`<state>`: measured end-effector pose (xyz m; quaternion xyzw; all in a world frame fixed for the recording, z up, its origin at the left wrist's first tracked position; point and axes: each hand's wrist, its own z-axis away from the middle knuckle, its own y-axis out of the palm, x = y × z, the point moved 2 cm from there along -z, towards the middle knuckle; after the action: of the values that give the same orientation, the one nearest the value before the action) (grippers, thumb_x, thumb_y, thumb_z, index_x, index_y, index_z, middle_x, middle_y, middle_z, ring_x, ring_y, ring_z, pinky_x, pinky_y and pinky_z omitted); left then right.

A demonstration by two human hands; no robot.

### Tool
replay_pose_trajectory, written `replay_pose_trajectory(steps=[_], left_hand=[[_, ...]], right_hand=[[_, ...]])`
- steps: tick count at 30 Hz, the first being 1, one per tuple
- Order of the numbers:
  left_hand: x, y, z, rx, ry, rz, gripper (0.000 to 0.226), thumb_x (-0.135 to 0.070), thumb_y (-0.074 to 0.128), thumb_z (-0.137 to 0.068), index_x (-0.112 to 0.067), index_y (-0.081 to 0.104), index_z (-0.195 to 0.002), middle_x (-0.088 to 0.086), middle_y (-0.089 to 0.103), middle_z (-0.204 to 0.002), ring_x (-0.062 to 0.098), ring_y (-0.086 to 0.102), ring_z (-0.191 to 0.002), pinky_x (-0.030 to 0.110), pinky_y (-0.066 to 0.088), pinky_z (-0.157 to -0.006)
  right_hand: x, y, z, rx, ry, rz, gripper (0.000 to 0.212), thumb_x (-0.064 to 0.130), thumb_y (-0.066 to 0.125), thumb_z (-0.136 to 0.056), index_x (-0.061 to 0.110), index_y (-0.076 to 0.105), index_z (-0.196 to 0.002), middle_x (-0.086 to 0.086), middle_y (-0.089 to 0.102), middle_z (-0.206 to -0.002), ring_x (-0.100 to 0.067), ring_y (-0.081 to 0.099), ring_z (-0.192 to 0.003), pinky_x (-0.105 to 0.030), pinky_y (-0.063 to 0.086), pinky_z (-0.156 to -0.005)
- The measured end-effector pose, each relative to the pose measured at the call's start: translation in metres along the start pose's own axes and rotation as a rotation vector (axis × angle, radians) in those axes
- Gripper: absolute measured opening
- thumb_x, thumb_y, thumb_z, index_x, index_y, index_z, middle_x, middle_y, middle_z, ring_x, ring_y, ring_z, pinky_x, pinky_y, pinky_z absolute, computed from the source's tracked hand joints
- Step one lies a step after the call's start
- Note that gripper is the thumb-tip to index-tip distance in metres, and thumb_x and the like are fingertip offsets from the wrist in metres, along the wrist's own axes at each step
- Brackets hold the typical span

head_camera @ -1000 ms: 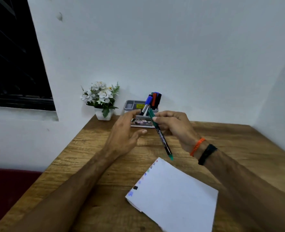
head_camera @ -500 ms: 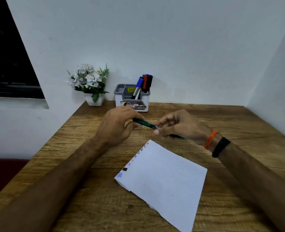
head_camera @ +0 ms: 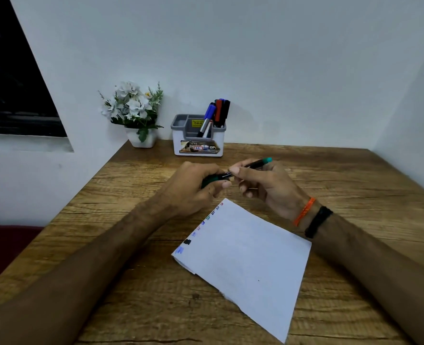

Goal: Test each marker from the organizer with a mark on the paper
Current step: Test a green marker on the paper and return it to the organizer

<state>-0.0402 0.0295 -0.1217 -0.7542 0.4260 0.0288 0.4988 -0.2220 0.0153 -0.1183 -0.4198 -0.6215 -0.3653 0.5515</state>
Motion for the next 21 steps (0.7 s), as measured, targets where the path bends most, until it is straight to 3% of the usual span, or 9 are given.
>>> replay_pose_trajectory(steps=[4,10,21], left_hand=[[-0.006,0.004,0.001,0.017,0.038,-0.021,0.013,-0.028,0.059,-0.095,-0.019,0.067,-0.097,-0.014,0.059,-0.07,0.004,0.052,-0.06,0.015,0.034,-0.052],[-0.008,0.004,0.002,0.014,0.068,-0.006,0.018,-0.029,0.053,-0.097,-0.021,0.068,-0.093,-0.017,0.057,-0.066,0.003,0.051,-0.057,0.012,0.031,-0.05],[-0.004,0.002,0.001,0.004,0.093,0.016,0.027,-0.034,0.052,-0.096,-0.017,0.072,-0.092,0.001,0.067,-0.067,0.015,0.047,-0.048,0.031,0.036,-0.044]], right_hand=[[-0.005,0.012,-0.001,-0.013,-0.029,0.018,0.018,0.033,0.073,-0.08,0.019,0.067,-0.072,-0.005,0.066,-0.069,-0.012,0.056,-0.052,-0.019,0.04,-0.045],[-0.006,0.013,-0.003,0.01,-0.068,0.013,0.021,0.019,0.067,-0.09,0.006,0.063,-0.073,-0.001,0.063,-0.061,-0.009,0.051,-0.046,-0.018,0.036,-0.042],[-0.004,0.014,-0.004,0.078,-0.114,-0.05,0.025,0.012,0.065,-0.09,0.007,0.06,-0.066,0.001,0.062,-0.055,-0.008,0.047,-0.042,-0.017,0.035,-0.041]])
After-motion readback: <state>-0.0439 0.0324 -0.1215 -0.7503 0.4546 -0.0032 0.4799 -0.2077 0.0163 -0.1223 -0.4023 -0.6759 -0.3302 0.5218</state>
